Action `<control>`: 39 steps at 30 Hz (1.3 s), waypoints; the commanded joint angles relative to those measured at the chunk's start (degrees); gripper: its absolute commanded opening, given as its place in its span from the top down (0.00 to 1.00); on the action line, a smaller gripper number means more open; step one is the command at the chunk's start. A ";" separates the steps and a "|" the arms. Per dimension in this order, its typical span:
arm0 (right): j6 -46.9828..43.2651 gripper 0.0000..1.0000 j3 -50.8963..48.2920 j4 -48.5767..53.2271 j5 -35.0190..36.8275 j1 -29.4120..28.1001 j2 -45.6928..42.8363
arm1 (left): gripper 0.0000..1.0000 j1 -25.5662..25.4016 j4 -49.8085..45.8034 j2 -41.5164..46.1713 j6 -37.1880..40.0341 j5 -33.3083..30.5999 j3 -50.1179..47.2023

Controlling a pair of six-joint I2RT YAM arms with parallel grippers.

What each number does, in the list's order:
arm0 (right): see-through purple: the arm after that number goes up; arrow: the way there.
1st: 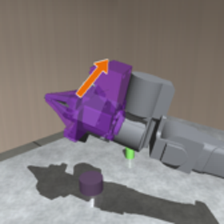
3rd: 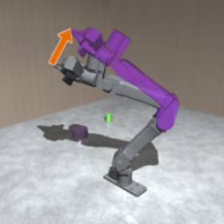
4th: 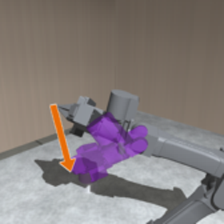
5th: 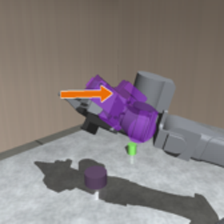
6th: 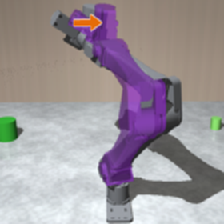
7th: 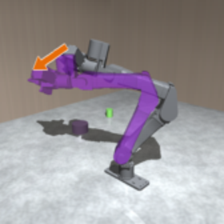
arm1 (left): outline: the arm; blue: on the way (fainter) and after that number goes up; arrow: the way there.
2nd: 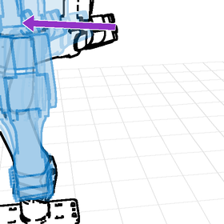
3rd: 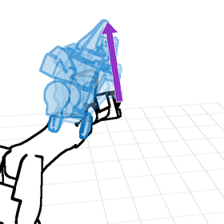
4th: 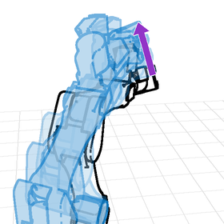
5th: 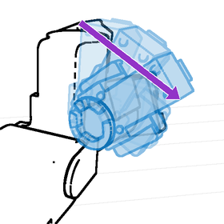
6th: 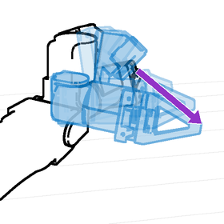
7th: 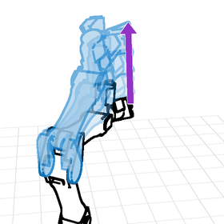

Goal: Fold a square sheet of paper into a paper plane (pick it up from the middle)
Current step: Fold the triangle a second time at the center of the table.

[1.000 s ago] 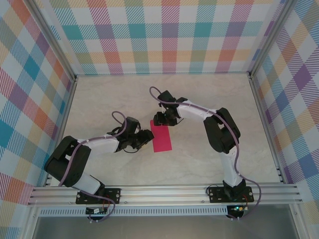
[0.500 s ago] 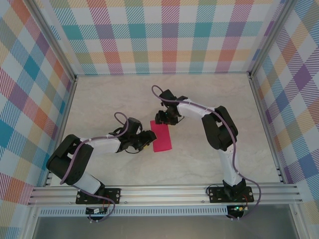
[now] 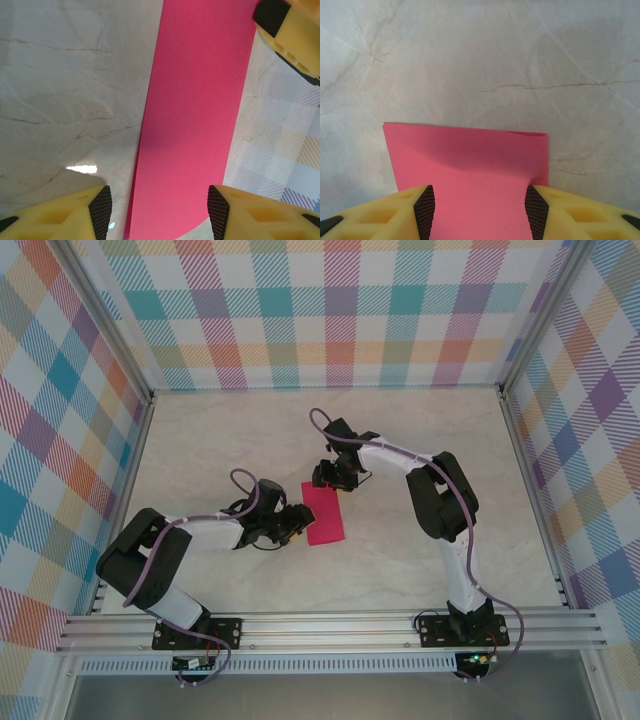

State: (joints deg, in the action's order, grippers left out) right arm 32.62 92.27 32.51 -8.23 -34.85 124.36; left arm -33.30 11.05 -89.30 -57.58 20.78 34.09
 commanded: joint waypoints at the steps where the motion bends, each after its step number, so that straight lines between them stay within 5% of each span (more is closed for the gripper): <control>1: 1.07 0.46 0.28 1.96 0.09 0.49 2.64 | 0.46 -2.47 2.03 -1.18 -1.57 5.04 -1.13; 14: 1.21 0.46 -0.07 1.68 -0.03 0.66 2.98 | 0.45 -3.51 0.13 1.12 -0.99 4.37 -1.25; 30: 1.39 0.47 -1.43 1.28 -0.47 0.68 2.38 | 0.47 -2.09 9.27 0.57 4.01 -2.45 -0.25; 39: 1.57 0.47 -2.11 0.90 -0.99 0.66 1.78 | 0.49 0.24 15.47 -3.02 6.14 -0.48 -0.11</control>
State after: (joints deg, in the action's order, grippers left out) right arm 33.67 92.14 32.27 -9.15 -34.48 124.46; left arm -33.95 22.90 -91.11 -53.41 19.97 33.06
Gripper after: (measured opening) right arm 0.532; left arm 0.512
